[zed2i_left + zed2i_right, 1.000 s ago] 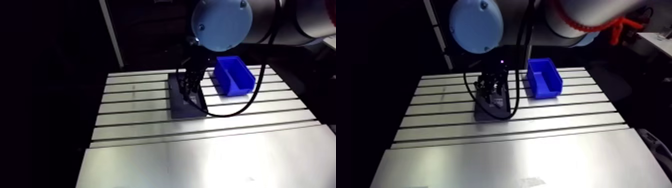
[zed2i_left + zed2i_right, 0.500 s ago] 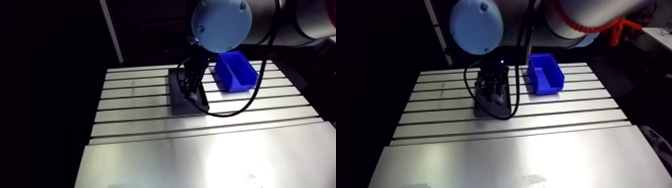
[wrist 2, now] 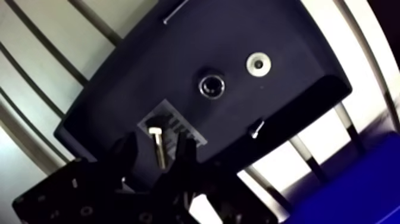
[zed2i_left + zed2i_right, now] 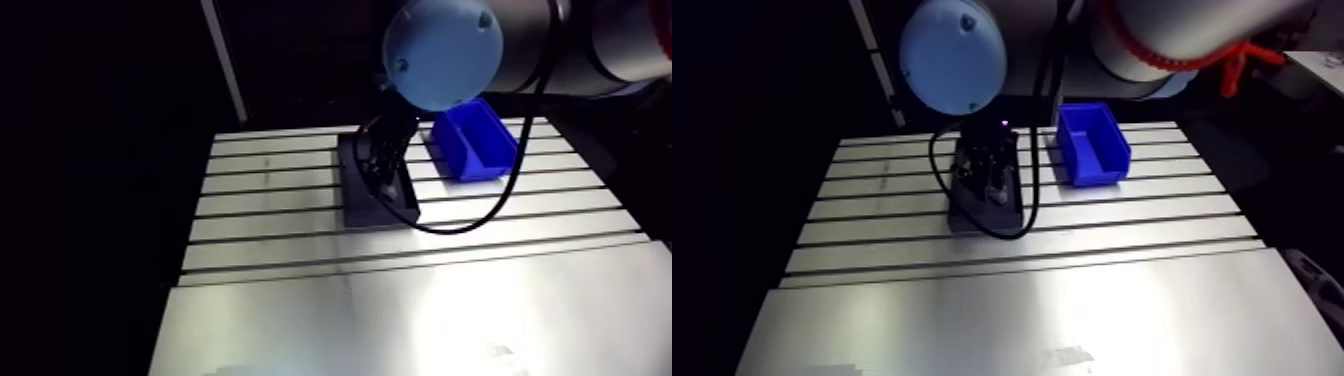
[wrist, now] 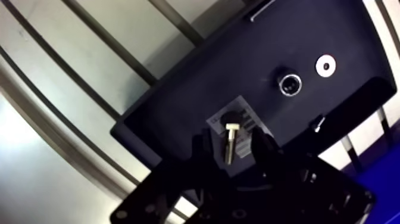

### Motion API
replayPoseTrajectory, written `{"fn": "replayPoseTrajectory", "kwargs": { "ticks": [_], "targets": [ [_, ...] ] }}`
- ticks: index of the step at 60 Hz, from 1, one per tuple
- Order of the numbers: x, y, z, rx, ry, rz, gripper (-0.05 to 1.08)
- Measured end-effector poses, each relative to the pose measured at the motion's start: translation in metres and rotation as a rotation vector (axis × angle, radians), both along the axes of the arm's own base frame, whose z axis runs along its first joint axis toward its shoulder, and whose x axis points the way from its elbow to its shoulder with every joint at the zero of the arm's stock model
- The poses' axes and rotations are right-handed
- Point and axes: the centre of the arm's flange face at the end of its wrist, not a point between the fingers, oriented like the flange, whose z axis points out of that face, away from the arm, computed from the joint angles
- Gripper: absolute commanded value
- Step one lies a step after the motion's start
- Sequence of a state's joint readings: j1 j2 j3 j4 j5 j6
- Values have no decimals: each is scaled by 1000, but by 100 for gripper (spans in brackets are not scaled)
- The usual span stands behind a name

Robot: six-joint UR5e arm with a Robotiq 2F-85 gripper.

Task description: Pick up the M10 bolt from the tray and put it into the blue bin.

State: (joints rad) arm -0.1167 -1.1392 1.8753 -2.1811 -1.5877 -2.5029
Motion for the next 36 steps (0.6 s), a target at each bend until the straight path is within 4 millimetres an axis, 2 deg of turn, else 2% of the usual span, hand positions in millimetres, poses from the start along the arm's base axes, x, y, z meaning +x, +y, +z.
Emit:
{"fn": "replayPoseTrajectory", "kwargs": {
  "ticks": [36],
  "targets": [
    [0, -1, -1, 1, -3, 2, 58]
  ]
}}
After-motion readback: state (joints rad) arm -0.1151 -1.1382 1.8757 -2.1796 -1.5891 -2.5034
